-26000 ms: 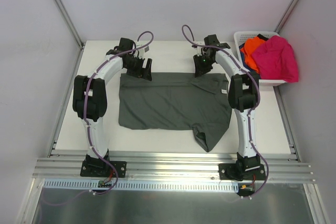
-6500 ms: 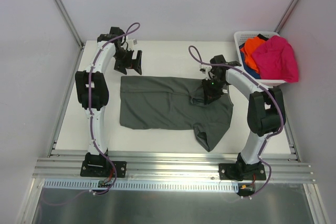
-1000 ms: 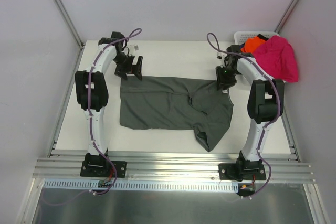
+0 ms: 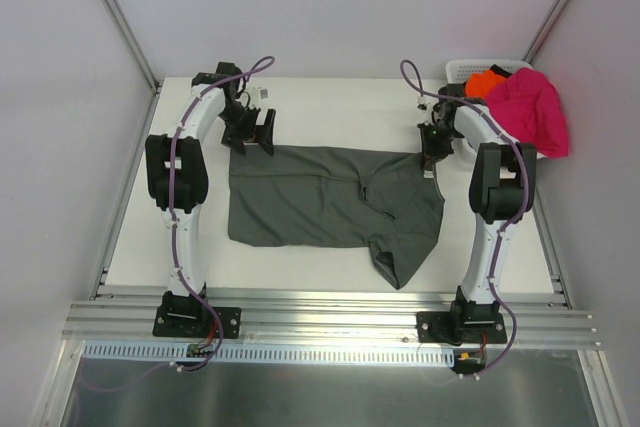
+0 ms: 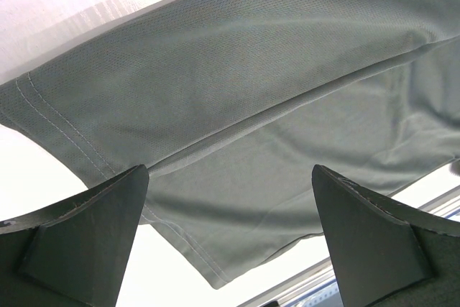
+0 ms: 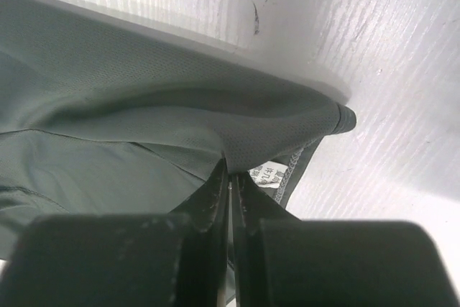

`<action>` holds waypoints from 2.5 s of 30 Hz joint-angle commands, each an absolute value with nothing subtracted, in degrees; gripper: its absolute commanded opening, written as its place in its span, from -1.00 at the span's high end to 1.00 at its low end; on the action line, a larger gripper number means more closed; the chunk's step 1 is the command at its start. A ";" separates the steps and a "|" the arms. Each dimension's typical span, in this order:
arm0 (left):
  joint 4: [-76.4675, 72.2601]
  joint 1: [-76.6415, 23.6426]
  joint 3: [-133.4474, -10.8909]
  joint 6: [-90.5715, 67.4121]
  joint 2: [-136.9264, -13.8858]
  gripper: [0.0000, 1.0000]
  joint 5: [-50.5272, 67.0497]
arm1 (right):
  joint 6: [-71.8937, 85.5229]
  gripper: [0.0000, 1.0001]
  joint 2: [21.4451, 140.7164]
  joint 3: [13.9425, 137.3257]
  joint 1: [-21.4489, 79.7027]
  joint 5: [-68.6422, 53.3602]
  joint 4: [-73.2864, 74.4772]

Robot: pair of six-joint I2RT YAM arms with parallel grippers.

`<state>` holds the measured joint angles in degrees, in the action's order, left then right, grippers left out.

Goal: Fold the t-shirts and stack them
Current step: Fold the tshirt

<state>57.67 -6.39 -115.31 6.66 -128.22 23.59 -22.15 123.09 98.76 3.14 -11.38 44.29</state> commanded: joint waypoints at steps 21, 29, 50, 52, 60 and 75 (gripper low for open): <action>58.80 -6.68 -117.86 5.89 -127.53 -0.97 26.81 | -25.05 -0.24 114.26 91.84 1.58 -3.43 47.11; 58.71 -6.59 -116.98 6.24 -127.96 -0.97 26.63 | -20.22 -0.51 112.24 98.35 2.02 -5.70 47.73; 58.71 -8.26 -121.38 6.50 -136.05 -0.73 25.14 | -13.45 0.32 120.40 100.28 7.82 -15.82 46.67; 58.71 -8.17 -121.03 6.33 -136.41 -0.74 24.61 | -13.45 0.31 121.20 100.02 7.65 -15.47 46.76; 58.71 -6.77 -120.85 5.54 -137.46 -0.77 23.82 | -14.33 0.25 123.48 99.40 6.59 -13.36 46.58; 58.54 -4.66 -128.41 5.45 -143.08 -0.84 23.38 | -14.24 -0.19 131.13 108.63 6.59 -11.60 46.23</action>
